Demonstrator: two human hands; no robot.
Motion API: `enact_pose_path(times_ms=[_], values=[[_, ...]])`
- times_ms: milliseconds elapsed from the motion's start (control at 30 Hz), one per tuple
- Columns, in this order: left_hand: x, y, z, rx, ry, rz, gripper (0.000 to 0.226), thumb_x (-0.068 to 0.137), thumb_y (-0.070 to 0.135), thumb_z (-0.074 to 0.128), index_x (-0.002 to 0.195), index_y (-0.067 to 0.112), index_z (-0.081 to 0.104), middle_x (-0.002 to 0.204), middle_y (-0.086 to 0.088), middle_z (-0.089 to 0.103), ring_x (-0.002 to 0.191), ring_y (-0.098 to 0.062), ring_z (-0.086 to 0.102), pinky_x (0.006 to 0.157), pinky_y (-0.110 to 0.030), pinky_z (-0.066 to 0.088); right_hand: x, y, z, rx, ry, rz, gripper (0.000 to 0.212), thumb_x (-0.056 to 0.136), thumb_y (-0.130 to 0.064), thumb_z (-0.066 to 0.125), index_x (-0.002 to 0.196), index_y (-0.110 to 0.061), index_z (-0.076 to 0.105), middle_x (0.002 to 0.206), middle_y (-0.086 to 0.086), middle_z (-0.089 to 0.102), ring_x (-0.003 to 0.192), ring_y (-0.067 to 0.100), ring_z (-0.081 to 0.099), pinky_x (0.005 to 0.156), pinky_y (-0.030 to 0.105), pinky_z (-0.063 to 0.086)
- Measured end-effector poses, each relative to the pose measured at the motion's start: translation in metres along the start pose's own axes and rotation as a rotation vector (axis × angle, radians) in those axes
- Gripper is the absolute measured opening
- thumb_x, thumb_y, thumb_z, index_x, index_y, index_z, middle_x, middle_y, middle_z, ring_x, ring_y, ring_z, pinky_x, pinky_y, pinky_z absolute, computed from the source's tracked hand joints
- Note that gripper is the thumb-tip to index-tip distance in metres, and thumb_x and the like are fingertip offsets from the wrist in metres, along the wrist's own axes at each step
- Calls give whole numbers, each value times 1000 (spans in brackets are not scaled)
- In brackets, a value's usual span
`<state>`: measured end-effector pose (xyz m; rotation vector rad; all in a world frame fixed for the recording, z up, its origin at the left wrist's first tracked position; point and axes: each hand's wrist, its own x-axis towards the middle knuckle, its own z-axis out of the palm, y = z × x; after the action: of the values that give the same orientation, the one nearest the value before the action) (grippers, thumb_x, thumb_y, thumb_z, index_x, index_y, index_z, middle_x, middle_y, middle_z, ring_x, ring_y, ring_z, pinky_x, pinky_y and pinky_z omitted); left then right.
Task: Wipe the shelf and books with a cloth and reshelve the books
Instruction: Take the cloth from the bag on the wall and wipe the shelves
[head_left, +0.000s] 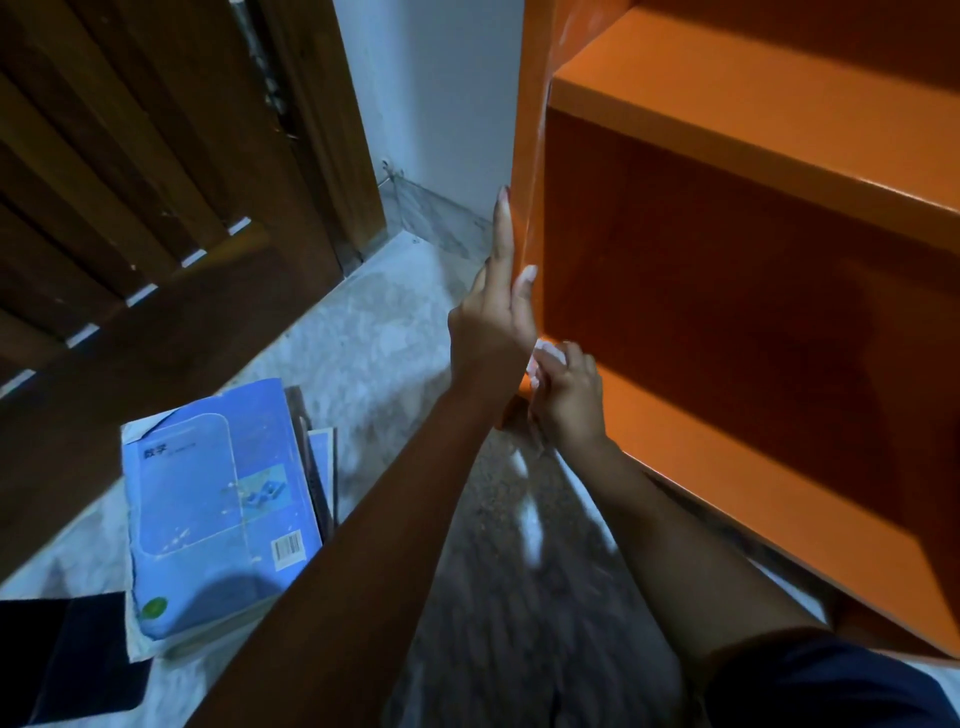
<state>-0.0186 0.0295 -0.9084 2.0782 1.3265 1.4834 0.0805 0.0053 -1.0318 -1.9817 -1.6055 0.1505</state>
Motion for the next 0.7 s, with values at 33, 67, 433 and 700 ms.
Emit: enact_pose_path(times_ms=[33,67,433,700], values=[[0,0,0,1,4,14,53,97,20,42,145,11,22,99,-25,66,81,-33,64,60,-21,41,-5,-2,-1,0,1,-29,37,73,-13,53,106,-6,69,99,22,61,85,41,57,68,40,45],[0,-1,-1,1,7,24,53,97,20,42,145,8,24,97,-25,66,79,-32,64,60,-19,39,-10,-2,-2,1,-1,-65,34,78,-16,51,106,-7,68,99,21,61,85,40,57,68,39,45],[-1,-5,-4,-44,-54,24,52,99,25,37,143,33,10,116,-27,60,97,-34,62,65,-17,38,-19,8,-55,479,-116,-42,32,88,-8,45,108,-16,69,98,-7,61,97,10,55,88,13,40],[-2,-8,-8,-121,-73,-25,58,98,34,36,145,39,1,130,-7,59,106,-20,64,81,-37,55,16,-54,-52,1040,229,268,27,90,-16,55,111,-28,67,118,5,65,114,21,60,99,35,47]])
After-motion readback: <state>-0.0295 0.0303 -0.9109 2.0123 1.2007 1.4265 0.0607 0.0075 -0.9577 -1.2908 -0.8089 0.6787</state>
